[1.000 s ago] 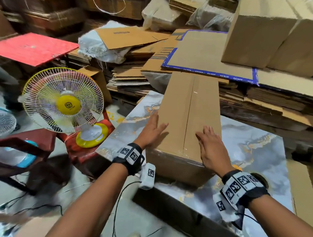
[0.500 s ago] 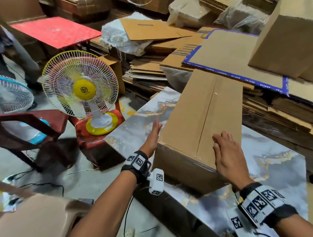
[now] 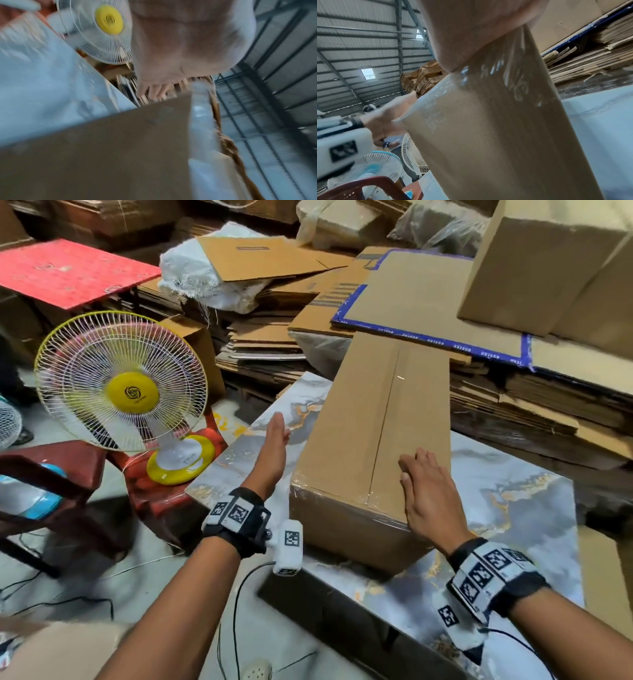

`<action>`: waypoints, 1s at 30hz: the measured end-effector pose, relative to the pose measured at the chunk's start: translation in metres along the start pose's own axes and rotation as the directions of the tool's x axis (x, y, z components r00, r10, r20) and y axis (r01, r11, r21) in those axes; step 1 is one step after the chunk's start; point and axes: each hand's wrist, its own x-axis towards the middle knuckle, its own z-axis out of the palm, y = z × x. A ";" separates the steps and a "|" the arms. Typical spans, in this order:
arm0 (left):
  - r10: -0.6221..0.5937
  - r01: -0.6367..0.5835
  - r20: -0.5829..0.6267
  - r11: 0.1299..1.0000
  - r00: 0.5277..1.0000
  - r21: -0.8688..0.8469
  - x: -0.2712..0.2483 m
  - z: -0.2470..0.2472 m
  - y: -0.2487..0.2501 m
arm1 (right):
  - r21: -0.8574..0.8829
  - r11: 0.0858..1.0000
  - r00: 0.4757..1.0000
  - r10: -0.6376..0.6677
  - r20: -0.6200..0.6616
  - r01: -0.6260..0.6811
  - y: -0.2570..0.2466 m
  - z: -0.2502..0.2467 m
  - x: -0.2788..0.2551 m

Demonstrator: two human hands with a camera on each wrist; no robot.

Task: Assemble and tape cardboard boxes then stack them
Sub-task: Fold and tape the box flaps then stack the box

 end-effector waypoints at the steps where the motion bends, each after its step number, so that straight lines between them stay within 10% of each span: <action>1: 0.052 -0.052 0.005 0.994 0.999 0.094 0.000 0.005 0.009 | -0.001 1.000 1.000 0.001 0.008 -0.001 0.000 -0.001 0.001; 5: 0.211 -0.260 0.159 0.651 0.964 0.713 -0.008 0.042 0.010 | -0.085 0.996 0.998 0.025 0.063 -0.020 -0.003 -0.003 0.004; 9: 0.168 -0.213 0.163 0.345 0.972 0.914 -0.023 0.060 0.007 | -0.205 0.972 0.987 0.132 0.087 -0.111 -0.026 -0.010 0.004; 18: 0.042 -0.247 0.248 0.336 0.968 0.909 -0.012 0.054 0.013 | -0.211 0.977 0.980 0.029 0.197 0.013 -0.048 -0.003 0.000; 22: -0.157 -0.380 0.533 0.539 0.832 0.752 -0.009 0.025 0.039 | 0.033 0.988 0.960 -0.157 0.231 0.154 -0.009 -0.010 -0.005; 26: 0.198 -0.515 0.490 0.524 0.849 0.679 -0.017 -0.035 0.047 | 0.079 0.974 0.950 -0.226 0.216 0.213 -0.004 -0.012 -0.011; 30: 0.180 -0.597 0.582 0.419 0.793 0.684 -0.028 -0.067 0.022 | -0.014 0.968 0.943 -0.242 0.228 0.252 -0.006 -0.010 -0.011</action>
